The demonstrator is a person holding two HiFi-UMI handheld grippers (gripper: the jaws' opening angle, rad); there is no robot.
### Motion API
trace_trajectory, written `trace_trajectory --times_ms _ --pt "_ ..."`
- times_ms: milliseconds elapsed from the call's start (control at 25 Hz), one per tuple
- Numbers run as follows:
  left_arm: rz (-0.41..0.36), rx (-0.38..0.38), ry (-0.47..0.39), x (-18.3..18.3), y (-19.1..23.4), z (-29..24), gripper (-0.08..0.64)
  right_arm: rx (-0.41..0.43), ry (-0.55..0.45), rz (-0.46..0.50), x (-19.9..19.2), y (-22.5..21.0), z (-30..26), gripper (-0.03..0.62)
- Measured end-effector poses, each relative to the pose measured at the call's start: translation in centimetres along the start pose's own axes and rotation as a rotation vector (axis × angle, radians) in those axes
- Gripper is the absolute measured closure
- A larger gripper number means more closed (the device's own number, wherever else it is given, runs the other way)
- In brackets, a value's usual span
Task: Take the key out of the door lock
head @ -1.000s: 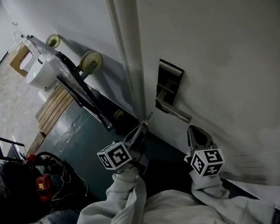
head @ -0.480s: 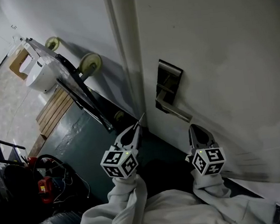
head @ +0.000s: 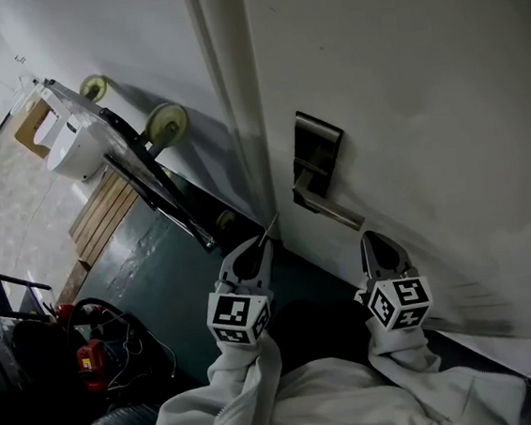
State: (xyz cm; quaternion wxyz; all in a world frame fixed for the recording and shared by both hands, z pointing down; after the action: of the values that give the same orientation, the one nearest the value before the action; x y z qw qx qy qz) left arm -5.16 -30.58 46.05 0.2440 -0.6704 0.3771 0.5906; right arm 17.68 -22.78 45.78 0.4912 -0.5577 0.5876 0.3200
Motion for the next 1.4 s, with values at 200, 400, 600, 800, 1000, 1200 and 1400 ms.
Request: trace_trajectory --times_ms 200,400,600,800,1000,1200,1400 --pt "-0.015 0.000 -0.016 -0.2 -0.1 -0.1 0.534 -0.014 -0.042 0.028 0.5 0.1 0.2 0.541" --pt "-0.004 -0.018 -0.015 -0.1 -0.5 -0.4 0.532 0.004 -0.063 0.051 0.7 0.6 0.2 0.541" --pt "0.000 -0.032 -0.016 -0.2 -0.9 -0.8 0.532 0.006 -0.058 0.061 0.7 0.6 0.2 0.541" --pt "0.009 -0.031 -0.017 -0.2 -0.9 -0.9 0.532 0.009 -0.057 0.052 0.6 0.5 -0.1 0.541" --pt "0.024 -0.020 -0.016 -0.2 -0.6 -0.9 0.534 0.012 -0.055 0.051 0.7 0.6 -0.4 0.541" --pt "0.025 -0.021 -0.010 -0.4 -0.5 -0.9 0.532 0.010 -0.051 0.047 0.5 0.6 -0.5 0.541" --pt "0.035 -0.022 -0.004 -0.6 -0.6 -0.8 0.532 0.015 -0.047 0.049 0.5 0.8 -0.4 0.541"
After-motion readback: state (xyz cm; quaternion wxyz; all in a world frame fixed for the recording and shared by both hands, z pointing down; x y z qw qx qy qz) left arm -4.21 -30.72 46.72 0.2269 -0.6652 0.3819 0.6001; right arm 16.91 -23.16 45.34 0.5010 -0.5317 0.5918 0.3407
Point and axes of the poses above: the fingertips, and each gripper's own axes: z backward along the fingers, y to its left, x out of its top, the point moved 5 cm from there along z, backward along the fingers, and after that the axes turned 9 degrees about x, right-handed, at the moved point
